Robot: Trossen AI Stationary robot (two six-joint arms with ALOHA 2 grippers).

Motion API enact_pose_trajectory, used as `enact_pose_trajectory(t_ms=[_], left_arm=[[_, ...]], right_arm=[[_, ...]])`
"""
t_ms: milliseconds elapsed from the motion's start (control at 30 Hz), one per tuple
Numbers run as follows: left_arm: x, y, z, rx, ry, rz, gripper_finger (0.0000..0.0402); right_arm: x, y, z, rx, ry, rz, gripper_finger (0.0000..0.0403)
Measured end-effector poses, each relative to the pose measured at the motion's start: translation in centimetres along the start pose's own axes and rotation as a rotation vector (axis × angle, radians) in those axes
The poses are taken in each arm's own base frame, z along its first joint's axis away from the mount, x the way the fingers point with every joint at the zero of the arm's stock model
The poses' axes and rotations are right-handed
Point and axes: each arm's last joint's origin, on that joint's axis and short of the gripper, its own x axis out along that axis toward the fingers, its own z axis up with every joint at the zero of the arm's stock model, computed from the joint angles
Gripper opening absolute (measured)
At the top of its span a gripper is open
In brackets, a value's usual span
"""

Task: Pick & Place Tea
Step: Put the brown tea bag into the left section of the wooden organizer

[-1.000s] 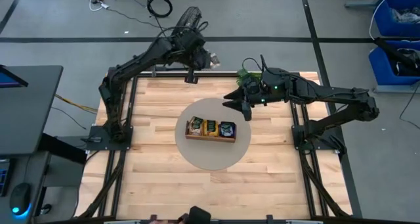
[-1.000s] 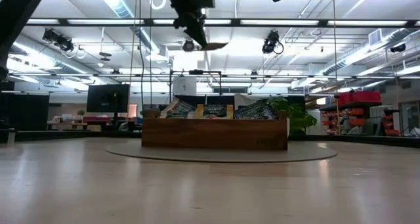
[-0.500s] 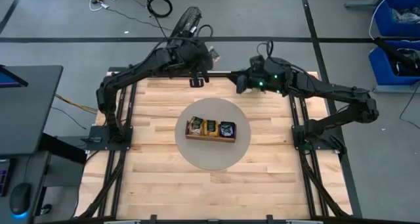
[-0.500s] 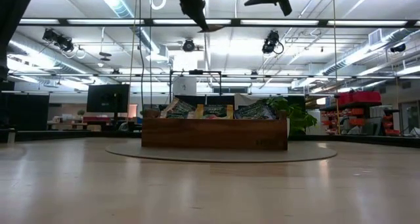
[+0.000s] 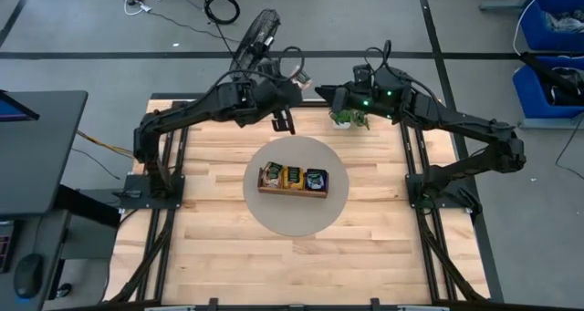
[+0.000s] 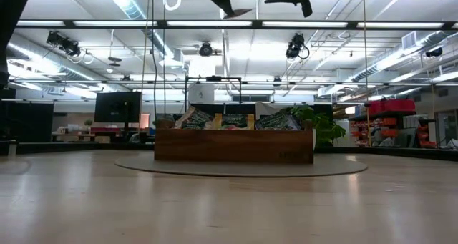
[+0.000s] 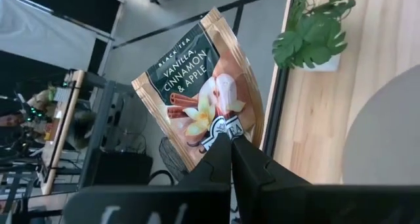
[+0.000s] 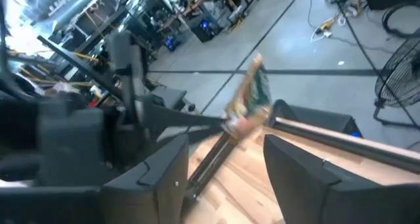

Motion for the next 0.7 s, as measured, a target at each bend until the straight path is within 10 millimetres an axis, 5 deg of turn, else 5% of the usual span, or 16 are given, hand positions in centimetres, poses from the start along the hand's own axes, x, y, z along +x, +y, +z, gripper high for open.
enact_pose_trajectory(t_ms=[400, 700], left_arm=[[-3.1, 0.0, 0.8, -0.108, -0.085, 0.036, 0.0], [-4.2, -0.6, 2.1, -0.157, -0.187, 0.033, 0.0]], right_arm=[[0.6, 0.0, 0.0, 0.028, 0.003, 0.026, 0.0272], [2.0, 0.1, -0.3, 0.039, -0.006, 0.08, 0.0268]])
